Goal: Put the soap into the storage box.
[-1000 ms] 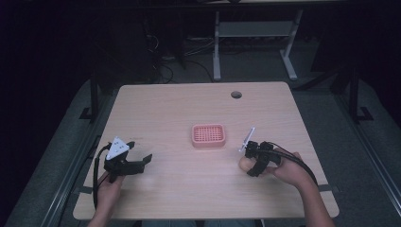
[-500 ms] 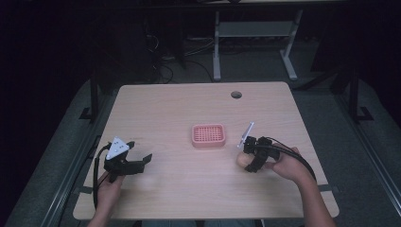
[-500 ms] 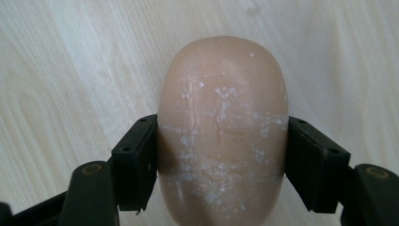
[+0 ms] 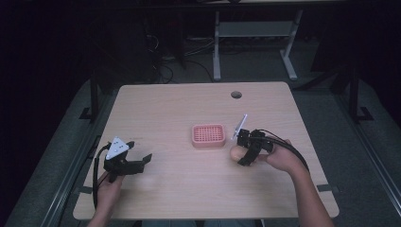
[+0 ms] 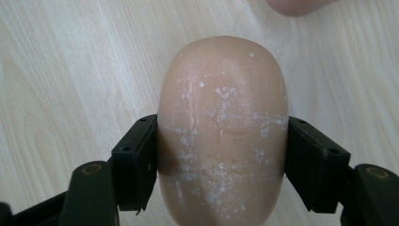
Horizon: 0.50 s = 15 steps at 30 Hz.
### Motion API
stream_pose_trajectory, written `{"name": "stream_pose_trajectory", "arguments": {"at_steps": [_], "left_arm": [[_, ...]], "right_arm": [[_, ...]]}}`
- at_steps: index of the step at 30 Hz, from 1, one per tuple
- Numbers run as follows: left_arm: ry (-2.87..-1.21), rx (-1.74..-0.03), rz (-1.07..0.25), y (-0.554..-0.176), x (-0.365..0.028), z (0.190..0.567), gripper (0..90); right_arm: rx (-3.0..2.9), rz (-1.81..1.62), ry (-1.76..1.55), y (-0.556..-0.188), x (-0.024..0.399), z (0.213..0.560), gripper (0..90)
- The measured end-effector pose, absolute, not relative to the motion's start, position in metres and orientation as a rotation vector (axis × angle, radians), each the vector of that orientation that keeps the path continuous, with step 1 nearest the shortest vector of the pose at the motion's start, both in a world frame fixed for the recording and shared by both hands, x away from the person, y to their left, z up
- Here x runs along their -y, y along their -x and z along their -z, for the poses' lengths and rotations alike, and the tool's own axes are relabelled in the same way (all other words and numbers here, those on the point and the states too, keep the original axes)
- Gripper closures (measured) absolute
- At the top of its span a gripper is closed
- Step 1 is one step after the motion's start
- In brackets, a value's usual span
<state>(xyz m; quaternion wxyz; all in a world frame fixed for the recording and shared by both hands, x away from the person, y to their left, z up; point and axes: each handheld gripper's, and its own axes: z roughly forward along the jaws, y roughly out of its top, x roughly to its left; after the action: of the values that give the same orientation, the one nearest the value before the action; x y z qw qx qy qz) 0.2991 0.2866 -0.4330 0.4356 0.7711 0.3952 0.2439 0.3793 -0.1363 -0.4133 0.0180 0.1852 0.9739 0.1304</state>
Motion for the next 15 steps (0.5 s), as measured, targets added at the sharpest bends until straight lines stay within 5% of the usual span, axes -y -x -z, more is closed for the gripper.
{"name": "stream_pose_trajectory", "arguments": {"at_steps": [15], "left_arm": [[-1.921,-0.983,-0.609,-0.299,-0.288,0.433,14.3]], "right_arm": [[-3.044,-0.421,-0.504,-0.397,0.112,0.399,31.4]]}}
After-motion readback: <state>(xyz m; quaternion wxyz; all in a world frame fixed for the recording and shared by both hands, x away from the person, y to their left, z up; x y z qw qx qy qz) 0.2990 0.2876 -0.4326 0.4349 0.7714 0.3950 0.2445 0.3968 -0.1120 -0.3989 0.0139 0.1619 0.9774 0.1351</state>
